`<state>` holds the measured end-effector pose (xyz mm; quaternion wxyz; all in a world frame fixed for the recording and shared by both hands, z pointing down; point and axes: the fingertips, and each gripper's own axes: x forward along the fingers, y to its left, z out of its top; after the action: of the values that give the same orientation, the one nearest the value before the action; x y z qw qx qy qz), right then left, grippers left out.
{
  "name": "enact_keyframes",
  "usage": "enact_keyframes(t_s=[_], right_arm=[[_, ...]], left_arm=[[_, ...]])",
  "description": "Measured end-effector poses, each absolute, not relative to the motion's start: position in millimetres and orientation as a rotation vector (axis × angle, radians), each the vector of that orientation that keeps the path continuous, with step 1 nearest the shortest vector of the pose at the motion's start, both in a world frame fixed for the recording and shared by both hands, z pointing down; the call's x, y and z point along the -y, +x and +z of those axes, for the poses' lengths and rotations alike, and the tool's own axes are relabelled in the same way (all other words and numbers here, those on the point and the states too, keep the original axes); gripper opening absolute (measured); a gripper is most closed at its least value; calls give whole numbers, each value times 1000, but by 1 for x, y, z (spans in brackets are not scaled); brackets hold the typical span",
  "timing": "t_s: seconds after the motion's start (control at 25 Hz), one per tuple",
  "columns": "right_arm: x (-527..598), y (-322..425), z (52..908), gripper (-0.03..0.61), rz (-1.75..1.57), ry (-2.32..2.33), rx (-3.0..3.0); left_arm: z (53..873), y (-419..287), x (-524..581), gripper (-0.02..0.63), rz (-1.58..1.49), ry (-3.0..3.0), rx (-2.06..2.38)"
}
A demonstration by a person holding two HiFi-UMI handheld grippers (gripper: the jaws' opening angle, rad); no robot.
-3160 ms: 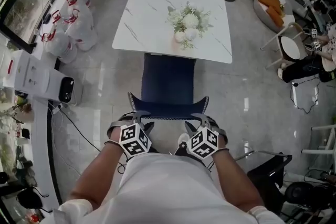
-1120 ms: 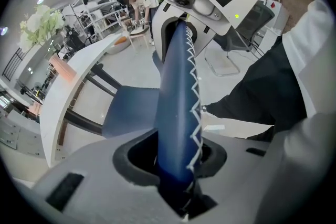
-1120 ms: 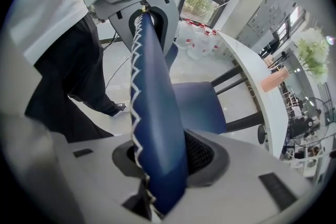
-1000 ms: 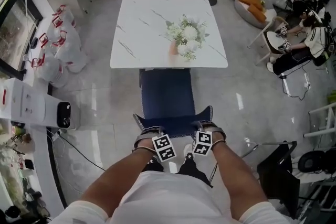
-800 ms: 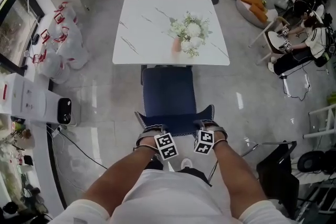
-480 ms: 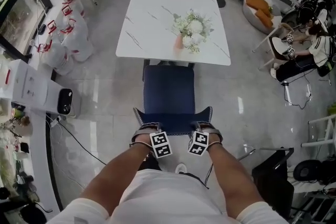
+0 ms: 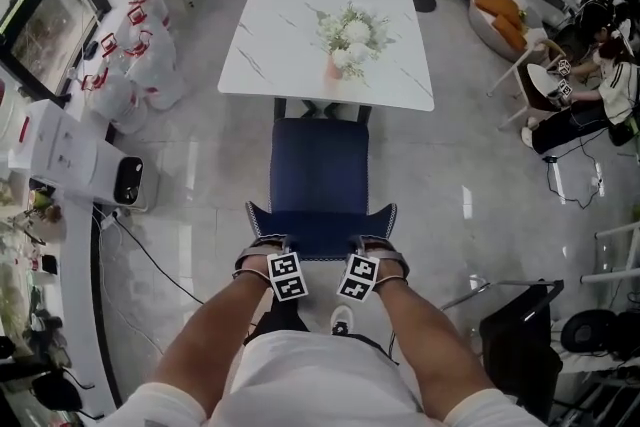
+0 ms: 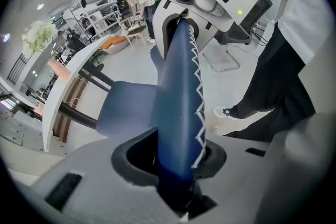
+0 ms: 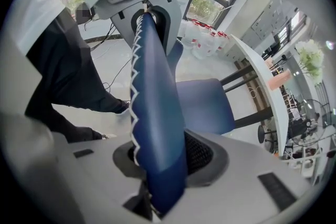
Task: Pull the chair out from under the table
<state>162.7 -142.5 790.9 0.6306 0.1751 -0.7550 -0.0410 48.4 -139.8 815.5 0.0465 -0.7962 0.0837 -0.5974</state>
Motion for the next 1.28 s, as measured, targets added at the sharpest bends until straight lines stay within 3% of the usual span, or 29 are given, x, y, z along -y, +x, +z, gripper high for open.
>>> enact_keyframes(t_s=[1.28], right_arm=[[-17,176,804,138,-55,355,1796]], left_arm=[[834,57,-27,115,-1982,-2408,-327]])
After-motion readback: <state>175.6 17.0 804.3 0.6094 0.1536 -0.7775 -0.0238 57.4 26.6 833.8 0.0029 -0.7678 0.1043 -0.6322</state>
